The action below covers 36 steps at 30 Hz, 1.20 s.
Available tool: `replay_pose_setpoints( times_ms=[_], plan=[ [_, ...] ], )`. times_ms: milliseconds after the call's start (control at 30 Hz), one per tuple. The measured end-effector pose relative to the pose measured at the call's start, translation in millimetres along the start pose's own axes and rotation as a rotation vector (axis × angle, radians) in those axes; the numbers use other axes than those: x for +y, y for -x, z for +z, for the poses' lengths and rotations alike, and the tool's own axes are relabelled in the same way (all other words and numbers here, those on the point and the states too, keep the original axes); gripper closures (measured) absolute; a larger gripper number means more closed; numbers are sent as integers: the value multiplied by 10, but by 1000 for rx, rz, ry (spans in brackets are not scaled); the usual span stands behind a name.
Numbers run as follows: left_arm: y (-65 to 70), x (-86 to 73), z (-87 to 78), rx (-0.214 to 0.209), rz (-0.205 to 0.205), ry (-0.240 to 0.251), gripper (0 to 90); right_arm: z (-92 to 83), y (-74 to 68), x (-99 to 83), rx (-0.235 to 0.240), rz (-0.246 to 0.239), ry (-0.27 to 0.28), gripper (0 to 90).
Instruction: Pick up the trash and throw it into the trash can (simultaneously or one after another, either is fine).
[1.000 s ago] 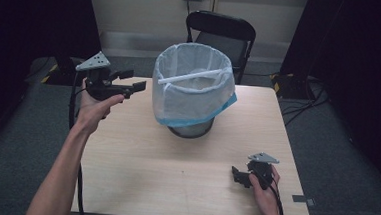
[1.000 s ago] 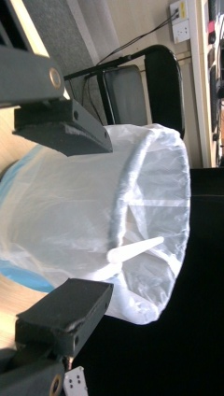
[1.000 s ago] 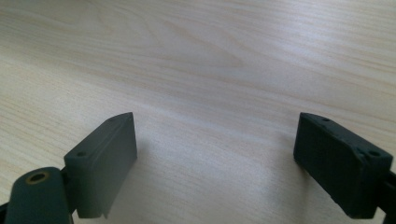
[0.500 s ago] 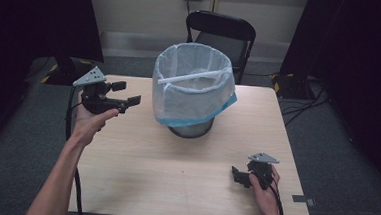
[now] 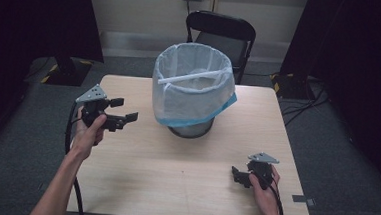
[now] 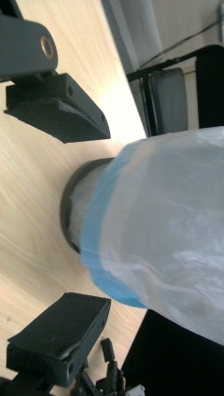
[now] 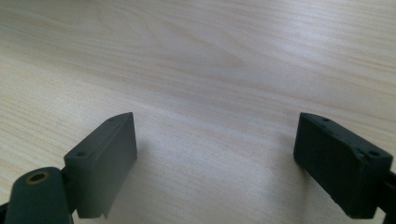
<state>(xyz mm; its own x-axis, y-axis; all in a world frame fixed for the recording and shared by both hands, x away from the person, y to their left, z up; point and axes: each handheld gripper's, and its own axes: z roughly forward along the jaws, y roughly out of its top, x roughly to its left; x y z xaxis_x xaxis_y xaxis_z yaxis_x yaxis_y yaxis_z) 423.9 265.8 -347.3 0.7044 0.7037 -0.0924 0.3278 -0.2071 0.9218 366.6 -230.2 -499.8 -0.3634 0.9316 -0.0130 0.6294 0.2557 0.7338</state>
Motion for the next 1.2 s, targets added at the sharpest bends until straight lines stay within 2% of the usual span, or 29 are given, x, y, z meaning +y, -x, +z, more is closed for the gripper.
replay_pose_setpoints(
  times_ms=[100, 167, 200, 367, 400, 533, 667, 733, 767, 800, 900, 933, 1033, 1067, 1200],
  plan=[
    [2, -91, -3, 4, 2, -15, 158, 0, 0, 0, 0, 0, 0, 125],
    [2, -153, -14, -1, -13, -26, 157, 0, 0, 0, 0, -1, 0, 126],
    [9, -219, -19, 6, -12, -35, 157, 0, 0, 0, 0, 0, 0, 125],
    [26, -342, -23, 18, -16, -59, 157, 1, -1, 0, -1, 0, 1, 125],
    [45, -400, -9, 32, -10, -76, 158, 0, 0, 0, 0, 0, 0, 125],
    [52, -498, 5, 43, -25, -90, 161, 1, -1, 0, -1, 0, 1, 126],
    [53, -569, 10, 55, -18, -113, 161, 0, 0, 0, 0, 0, 0, 125],
    [49, -665, 13, 54, -34, -122, 161, 1, -1, 0, -1, 0, 1, 125],
    [49, -665, 13, 54, -34, -122, 161, 1, -1, 0, -1, 0, 1, 125],
    [43, -738, 22, 46, -59, -135, 162, 0, 0, 0, 0, 0, 0, 125],
    [47, -808, 38, 53, -57, -149, 161, 0, 0, 0, 0, 0, 0, 125],
    [54, -867, 59, 53, -52, -178, 160, 0, 0, 0, 0, 0, 0, 126],
    [68, -927, 77, 62, -46, -197, 161, 0, -1, 0, 0, 2, -1, 125],
    [74, -979, 101, 57, -44, -231, 159, 0, 0, 0, 0, 0, 0, 125],
    [88, -1042, 129, 67, -24, -260, 161, 1, 0, 0, -1, 0, 1, 125]
  ],
)
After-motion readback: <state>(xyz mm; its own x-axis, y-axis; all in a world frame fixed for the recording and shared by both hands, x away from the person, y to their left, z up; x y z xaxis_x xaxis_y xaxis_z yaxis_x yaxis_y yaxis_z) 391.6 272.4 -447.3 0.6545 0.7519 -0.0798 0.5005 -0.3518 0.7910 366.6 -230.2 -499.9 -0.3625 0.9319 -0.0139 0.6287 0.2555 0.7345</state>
